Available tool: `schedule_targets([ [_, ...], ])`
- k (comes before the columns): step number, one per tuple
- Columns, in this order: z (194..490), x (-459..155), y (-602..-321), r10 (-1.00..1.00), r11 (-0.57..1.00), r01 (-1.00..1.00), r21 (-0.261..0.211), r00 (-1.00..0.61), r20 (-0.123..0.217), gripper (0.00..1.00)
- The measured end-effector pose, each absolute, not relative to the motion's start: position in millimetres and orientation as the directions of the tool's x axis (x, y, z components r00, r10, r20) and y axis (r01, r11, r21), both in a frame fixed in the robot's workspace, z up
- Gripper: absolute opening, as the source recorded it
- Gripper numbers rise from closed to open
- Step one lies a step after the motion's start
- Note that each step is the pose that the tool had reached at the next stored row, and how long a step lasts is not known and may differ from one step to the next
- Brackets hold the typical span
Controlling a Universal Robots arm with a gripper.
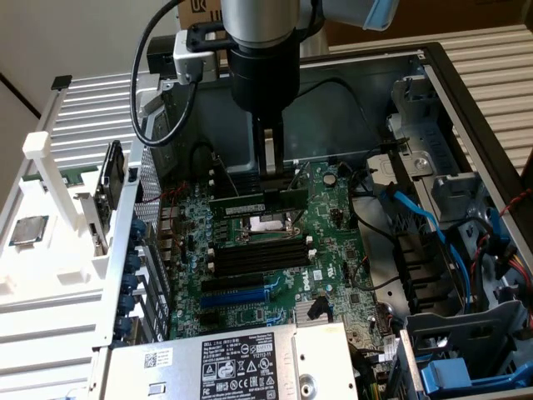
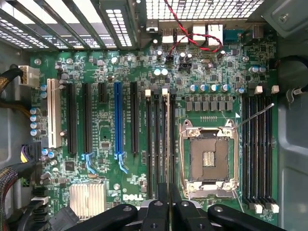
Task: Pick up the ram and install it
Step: 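Insert the ram into the slot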
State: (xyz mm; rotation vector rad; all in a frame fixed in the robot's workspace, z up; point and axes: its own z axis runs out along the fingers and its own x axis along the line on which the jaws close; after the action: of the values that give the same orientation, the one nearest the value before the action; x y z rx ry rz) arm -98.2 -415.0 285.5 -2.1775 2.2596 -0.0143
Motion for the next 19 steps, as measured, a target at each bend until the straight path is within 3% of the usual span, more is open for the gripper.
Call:
schedule_targets([
  [19,280.0,-98.7,-415.4,-0.999,0.037,-0.999,-0.01,-0.037,0.004,0.13],
])
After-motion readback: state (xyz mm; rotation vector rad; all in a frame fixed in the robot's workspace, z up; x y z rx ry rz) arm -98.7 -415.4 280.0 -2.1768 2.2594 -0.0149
